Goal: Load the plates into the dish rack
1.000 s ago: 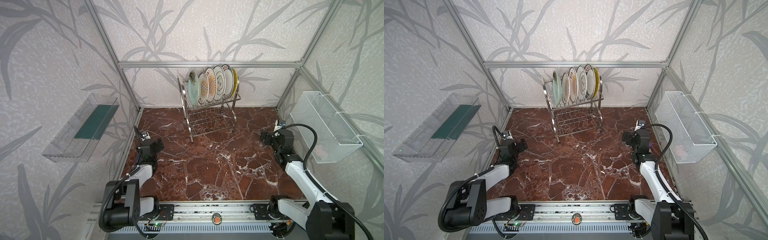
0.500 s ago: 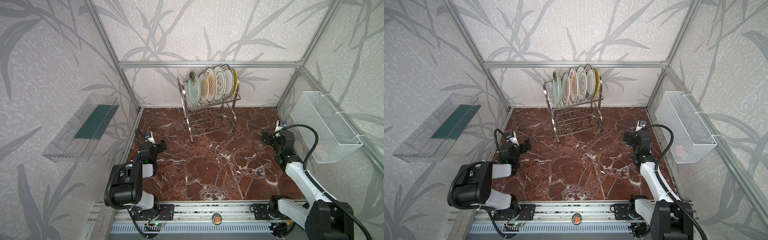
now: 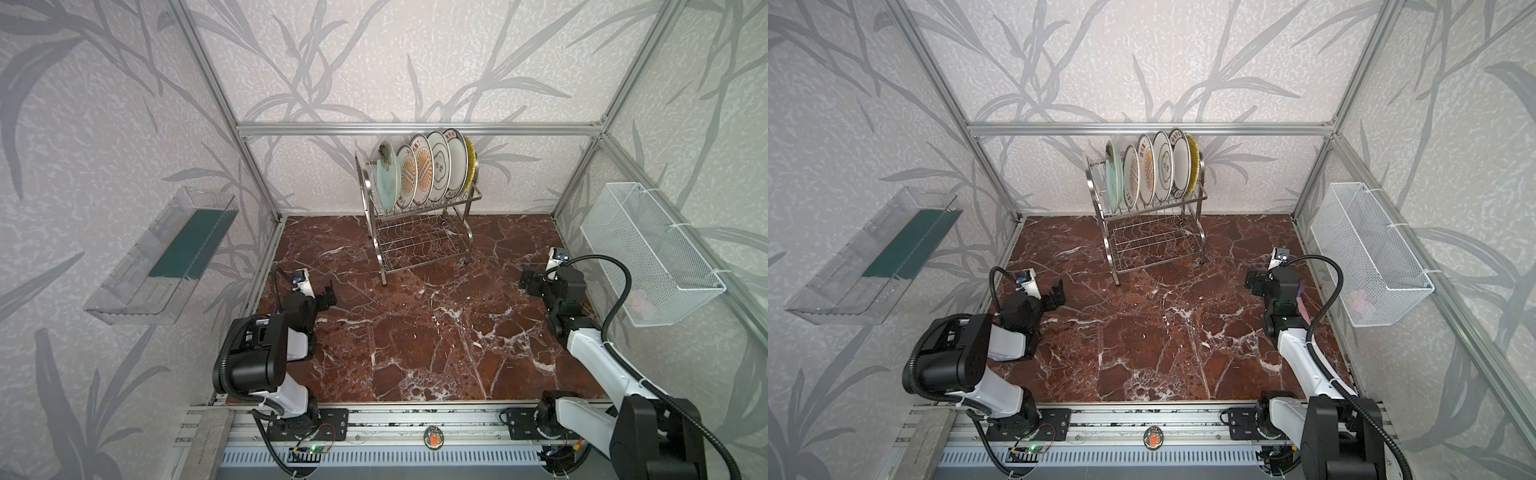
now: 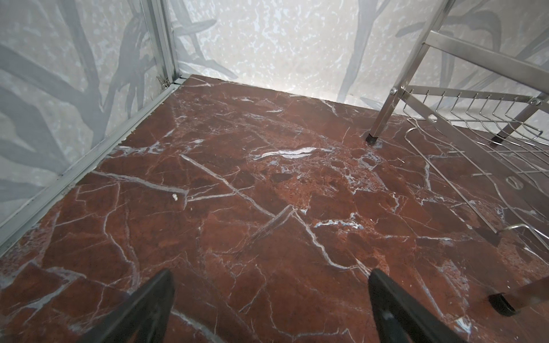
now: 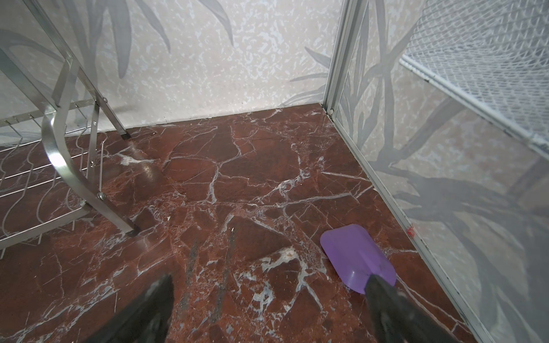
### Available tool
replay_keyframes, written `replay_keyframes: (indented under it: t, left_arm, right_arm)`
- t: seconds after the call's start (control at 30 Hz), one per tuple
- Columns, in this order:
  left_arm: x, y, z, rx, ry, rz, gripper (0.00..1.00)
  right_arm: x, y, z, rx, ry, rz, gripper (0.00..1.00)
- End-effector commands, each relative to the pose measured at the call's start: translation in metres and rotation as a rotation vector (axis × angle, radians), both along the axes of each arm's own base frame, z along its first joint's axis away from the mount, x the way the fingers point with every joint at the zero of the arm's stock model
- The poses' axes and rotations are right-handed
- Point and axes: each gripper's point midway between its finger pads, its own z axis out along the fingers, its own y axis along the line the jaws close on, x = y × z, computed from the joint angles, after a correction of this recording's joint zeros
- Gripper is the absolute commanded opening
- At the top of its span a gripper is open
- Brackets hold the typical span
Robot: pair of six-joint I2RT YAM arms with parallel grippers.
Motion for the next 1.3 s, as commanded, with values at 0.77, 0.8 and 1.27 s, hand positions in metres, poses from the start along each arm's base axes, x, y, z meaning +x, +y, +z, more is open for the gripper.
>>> replay_keyframes:
  t: [0.77, 0.8, 1.27]
  left_arm:
    - [0.013, -0.002, 0.012, 0.033, -0.015, -0.032, 0.99]
    - [0.013, -0.002, 0.012, 0.032, -0.015, -0.032, 0.99]
    - [0.016, -0.015, 0.011, 0.037, -0.003, -0.111, 0.99]
  right_arm:
    - [0.005, 0.018, -0.022, -0.009, -0.14, 0.12, 0.99]
    - [0.004, 0.02, -0.023, -0.007, -0.14, 0.128, 0.99]
    - [0.013, 0.039, -0.052, 0.013, -0.163, 0.187, 0.99]
